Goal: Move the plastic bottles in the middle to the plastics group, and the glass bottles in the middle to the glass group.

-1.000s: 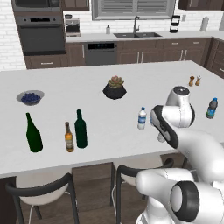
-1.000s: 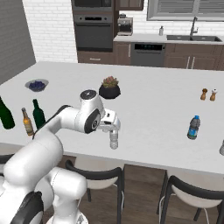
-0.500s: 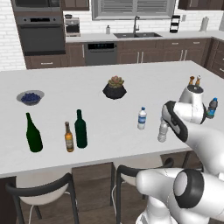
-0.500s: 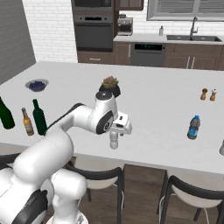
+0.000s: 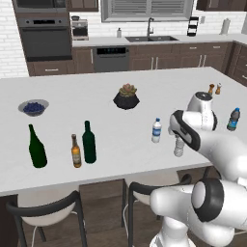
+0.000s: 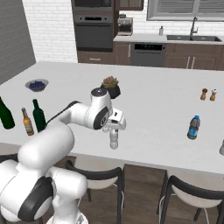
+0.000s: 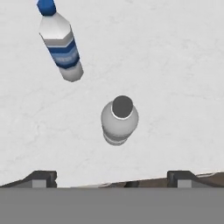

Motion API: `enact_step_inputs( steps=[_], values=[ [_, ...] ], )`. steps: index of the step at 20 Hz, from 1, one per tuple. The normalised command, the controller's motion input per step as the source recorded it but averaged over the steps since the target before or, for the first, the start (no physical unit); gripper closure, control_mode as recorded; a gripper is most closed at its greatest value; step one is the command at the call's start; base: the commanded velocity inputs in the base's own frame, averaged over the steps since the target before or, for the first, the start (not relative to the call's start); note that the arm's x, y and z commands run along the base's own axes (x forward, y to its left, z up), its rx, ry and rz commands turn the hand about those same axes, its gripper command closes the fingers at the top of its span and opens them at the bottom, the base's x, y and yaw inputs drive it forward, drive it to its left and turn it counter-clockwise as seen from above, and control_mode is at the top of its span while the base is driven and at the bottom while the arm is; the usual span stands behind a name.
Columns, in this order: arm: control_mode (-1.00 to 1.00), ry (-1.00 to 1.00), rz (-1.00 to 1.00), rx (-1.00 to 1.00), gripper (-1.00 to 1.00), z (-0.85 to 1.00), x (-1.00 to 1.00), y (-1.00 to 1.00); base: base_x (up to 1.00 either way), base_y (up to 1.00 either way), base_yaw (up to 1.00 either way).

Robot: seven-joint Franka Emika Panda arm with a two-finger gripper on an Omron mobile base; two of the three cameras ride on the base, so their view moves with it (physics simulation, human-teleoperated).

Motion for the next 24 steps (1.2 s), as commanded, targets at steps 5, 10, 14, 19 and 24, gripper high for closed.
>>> enact_step_inputs(
  steps=[5,10,14,19,24],
  values=[
    [-1.00,0.00,0.00,0.00,-1.00,-0.10,0.08,-0.10,0.00,0.00,0.00],
    [-1.00,0.00,0.00,0.00,-1.00,-0.14,0.10,-0.09,0.00,0.00,0.00],
    [-1.00,0.00,0.00,0.00,-1.00,-0.14,0.22,0.00,0.00,0.00,0.00],
    [-1.00,0.00,0.00,0.00,-1.00,-0.13,0.20,0.00,0.00,0.00,0.00],
    [-1.00,0.00,0.00,0.00,-1.00,-0.17,0.16,0.00,0.00,0.00,0.00]
  ],
)
